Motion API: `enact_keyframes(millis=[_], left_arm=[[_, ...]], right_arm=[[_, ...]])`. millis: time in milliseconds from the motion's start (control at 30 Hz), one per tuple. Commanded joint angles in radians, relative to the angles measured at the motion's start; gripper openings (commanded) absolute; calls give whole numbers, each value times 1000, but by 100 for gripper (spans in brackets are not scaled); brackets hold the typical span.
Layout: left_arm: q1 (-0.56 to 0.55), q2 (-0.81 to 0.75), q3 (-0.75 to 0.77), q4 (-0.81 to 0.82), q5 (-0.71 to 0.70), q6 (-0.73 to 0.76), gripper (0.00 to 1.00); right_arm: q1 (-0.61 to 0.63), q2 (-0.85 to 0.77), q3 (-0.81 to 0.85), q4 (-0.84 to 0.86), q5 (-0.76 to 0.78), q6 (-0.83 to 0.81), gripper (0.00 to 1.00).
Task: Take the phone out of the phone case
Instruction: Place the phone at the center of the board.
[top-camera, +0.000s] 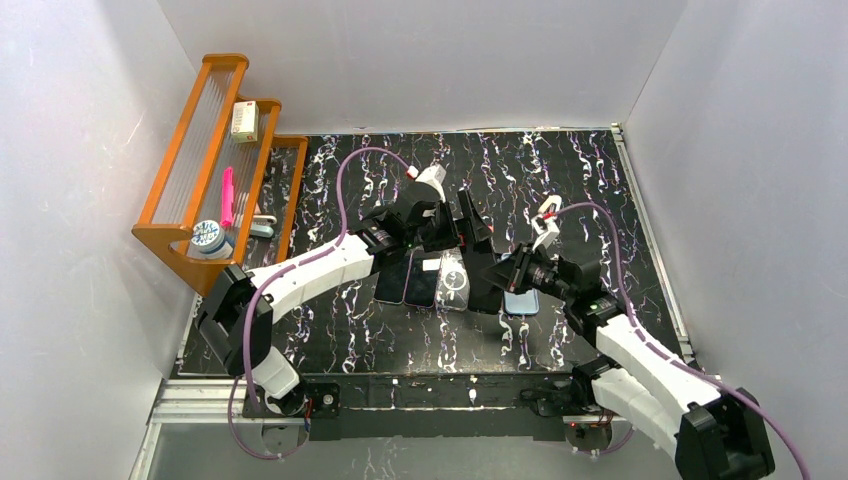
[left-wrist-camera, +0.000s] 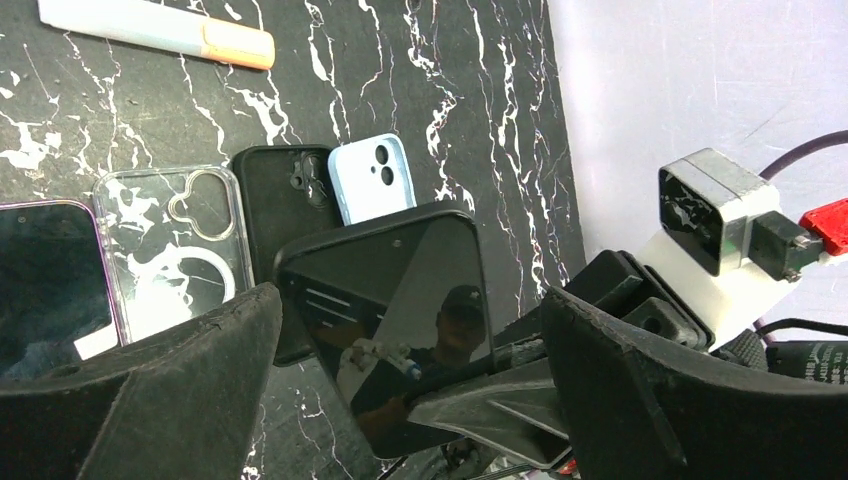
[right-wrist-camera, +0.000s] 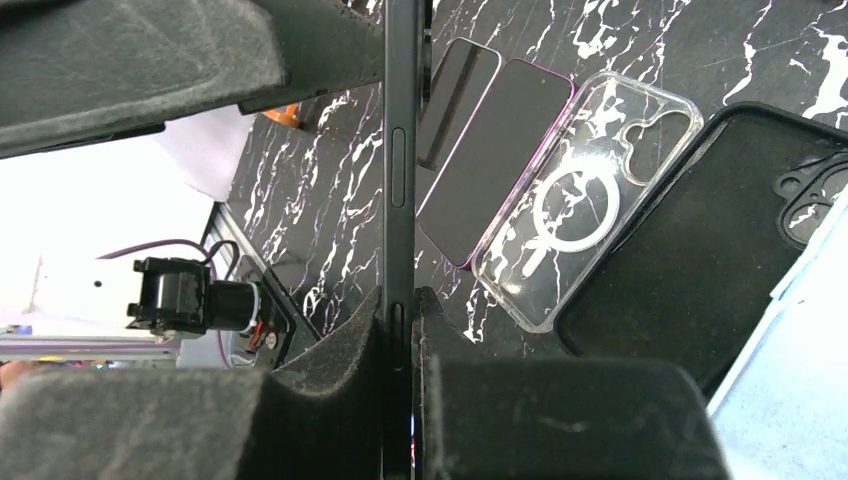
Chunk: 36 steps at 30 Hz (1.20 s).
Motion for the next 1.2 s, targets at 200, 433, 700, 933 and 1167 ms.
enact_keyframes(millis=[200, 433, 700, 933, 1167], left_arm=[[-3, 0, -40, -19, -53, -58, 98], [-3, 38, -52, -19, -73, -76, 93], [-2, 22, -61, -5, -94, -46, 49], [48, -7, -19, -158, -160, 104, 11], [156, 37, 118, -518, -295, 417, 8]], right_arm=[[103, 107, 83, 241, 111, -13, 1], [139, 145, 94, 271, 140, -18, 1], [157, 187, 98, 271, 120, -33, 8], [156, 155, 109, 132, 183, -88, 50], [149, 88, 154, -122, 369, -169, 81]])
